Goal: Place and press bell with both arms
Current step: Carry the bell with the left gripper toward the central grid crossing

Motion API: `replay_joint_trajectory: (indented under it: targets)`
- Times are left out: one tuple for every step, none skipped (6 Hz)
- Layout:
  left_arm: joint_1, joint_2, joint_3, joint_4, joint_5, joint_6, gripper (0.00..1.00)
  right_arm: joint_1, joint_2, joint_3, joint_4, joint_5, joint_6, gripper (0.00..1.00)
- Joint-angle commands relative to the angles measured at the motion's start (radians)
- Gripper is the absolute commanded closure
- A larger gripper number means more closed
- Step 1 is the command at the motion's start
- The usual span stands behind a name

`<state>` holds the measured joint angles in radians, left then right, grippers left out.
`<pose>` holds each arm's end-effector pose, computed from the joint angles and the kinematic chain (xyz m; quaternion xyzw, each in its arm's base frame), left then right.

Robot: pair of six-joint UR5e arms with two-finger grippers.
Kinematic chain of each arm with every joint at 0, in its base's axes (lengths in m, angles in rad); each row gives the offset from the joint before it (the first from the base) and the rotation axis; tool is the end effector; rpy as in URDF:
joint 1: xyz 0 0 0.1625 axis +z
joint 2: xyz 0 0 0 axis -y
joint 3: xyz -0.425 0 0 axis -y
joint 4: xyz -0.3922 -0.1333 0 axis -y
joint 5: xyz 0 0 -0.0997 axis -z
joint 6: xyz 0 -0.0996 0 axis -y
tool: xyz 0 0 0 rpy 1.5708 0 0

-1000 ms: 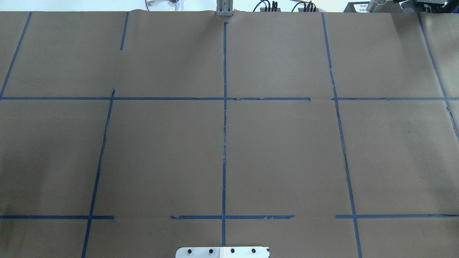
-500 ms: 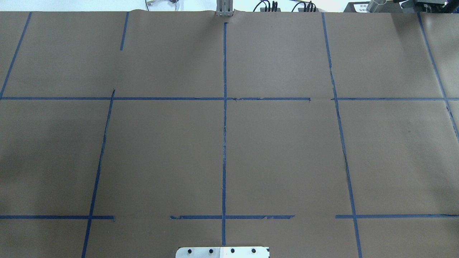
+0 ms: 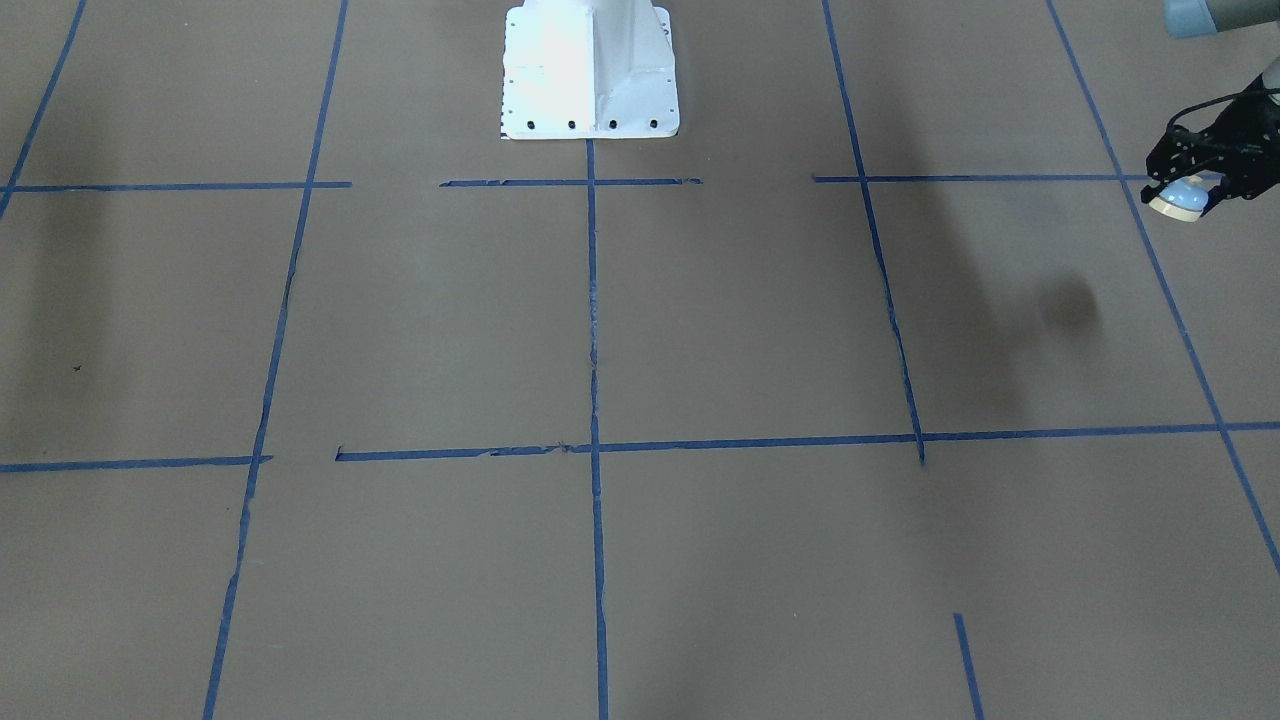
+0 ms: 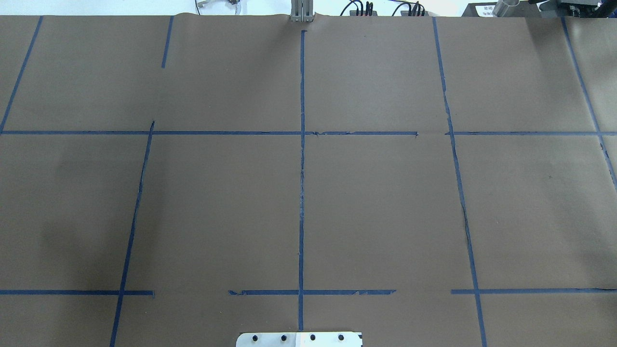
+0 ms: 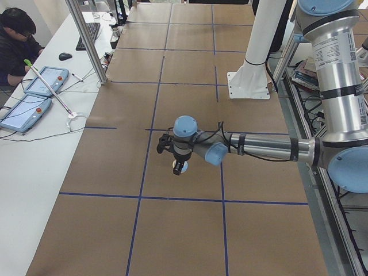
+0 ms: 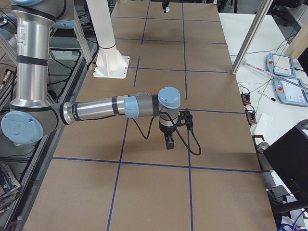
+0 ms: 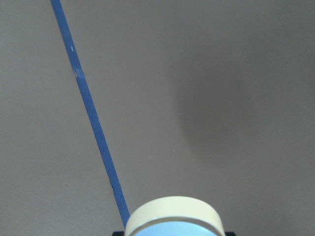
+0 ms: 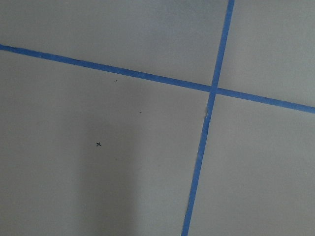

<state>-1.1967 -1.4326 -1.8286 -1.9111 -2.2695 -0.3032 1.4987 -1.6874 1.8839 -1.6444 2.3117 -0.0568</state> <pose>0.1015 -0.4479 0.5607 0.0913 0.3855 0.1104 0.9115 0.0340 -0.4468 0.5688 0.0545 -0.3618 -0.0821 0.9270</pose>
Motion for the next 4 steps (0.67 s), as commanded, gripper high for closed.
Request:
replay_joint_trajectory:
  targets:
    - [0.009, -0.33, 0.017, 0.343, -0.002, -0.055, 0.97, 0.0, 0.0, -0.002, 0.0, 0.0, 0.0, 0.0]
    - [0.099, -0.45, 0.038, 0.419, 0.001, -0.162, 0.97, -0.002, 0.002, -0.006, 0.0, -0.002, 0.002, 0.0]
    - [0.243, -0.589, 0.101, 0.428, 0.008, -0.4, 0.97, -0.003, 0.002, -0.008, 0.0, -0.003, 0.002, 0.0]
    - [0.335, -0.739, 0.209, 0.416, 0.103, -0.576, 0.97, -0.005, 0.002, -0.008, -0.001, -0.002, 0.002, 0.0]
